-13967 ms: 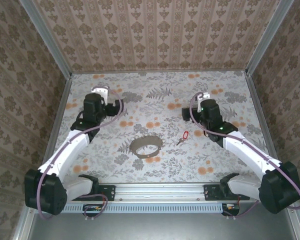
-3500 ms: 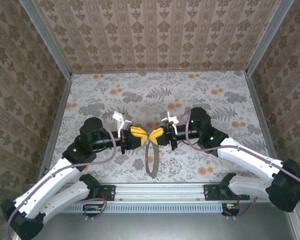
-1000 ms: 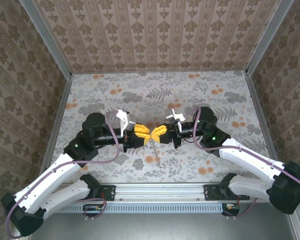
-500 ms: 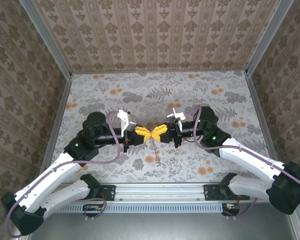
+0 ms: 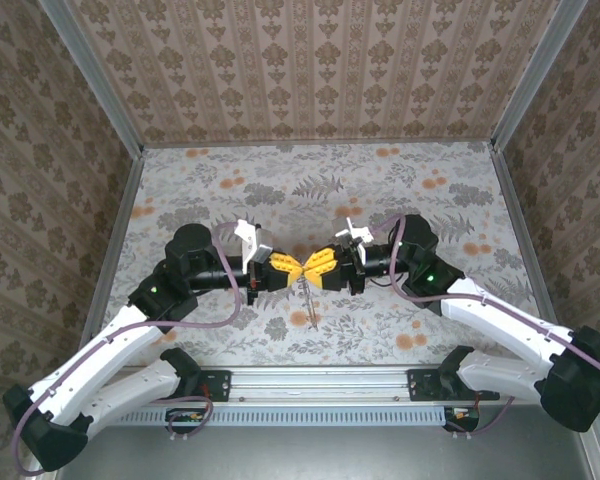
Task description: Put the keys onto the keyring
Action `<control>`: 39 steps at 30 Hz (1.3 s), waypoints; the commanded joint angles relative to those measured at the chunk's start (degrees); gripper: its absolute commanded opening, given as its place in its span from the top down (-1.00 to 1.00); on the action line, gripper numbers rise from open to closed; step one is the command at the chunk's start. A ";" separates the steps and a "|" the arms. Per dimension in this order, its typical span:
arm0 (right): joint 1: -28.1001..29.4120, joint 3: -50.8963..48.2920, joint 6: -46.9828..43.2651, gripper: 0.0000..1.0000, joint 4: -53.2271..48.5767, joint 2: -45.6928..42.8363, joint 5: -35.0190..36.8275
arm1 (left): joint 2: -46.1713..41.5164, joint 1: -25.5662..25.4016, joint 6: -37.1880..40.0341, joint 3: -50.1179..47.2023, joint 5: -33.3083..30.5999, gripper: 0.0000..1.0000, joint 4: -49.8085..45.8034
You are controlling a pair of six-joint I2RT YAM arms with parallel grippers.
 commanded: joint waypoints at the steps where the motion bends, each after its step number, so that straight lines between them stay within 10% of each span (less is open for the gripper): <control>1: -0.24 -1.42 -0.74 0.78 -0.99 -2.09 0.52 | -0.16 1.03 1.19 1.01 1.73 1.00 1.84; 17: -0.64 -3.14 -3.13 1.00 -0.24 -4.07 2.54 | -0.02 1.04 0.94 0.66 2.62 1.00 1.49; 22: -0.64 -4.29 -0.81 1.00 4.71 -4.43 2.20 | 2.16 0.29 1.17 1.02 2.58 0.45 1.23; 39: -0.30 -7.81 11.32 1.00 25.08 -0.21 2.49 | 2.79 -1.17 0.98 0.98 2.49 0.72 3.91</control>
